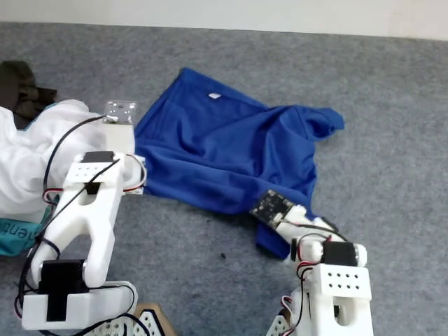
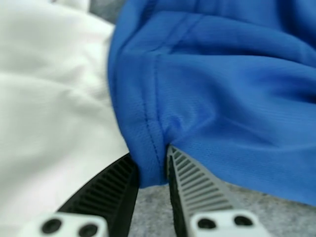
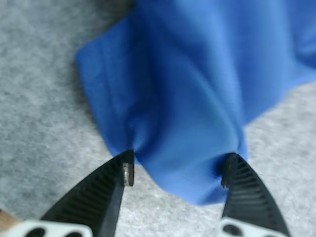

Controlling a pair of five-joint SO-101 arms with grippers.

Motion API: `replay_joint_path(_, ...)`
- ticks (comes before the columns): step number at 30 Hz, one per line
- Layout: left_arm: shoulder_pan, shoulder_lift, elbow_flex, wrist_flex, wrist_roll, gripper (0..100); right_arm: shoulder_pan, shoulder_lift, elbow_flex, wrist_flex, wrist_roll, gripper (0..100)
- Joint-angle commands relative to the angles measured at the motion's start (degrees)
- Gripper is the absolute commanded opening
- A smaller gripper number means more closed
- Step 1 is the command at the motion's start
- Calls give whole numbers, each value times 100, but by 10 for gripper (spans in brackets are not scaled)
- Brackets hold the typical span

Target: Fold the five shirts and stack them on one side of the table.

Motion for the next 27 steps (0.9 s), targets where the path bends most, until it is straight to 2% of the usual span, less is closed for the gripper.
replay_joint_path(1,303,-215,-31,-97,-18,70,-215,-110,4,-101,-185,285)
replay_joint_path(9,585,-277,-435,-53,-9,67,-321,-92,-171,-92,-563,285)
replay_joint_path(13,585,-251,-857,413,26,67,-338,435,-1068,831,-651,285)
replay_joint_path(17,585,-233,-866,484,475,67,-330,1481,-1912,1279,-677,285)
replay_joint_path(20,585,-233,-840,475,554,67,-330,2167,-2097,1226,-695,285)
replay_joint_path(27,585,-233,-769,466,554,67,-303,3020,-1516,110,-721,285)
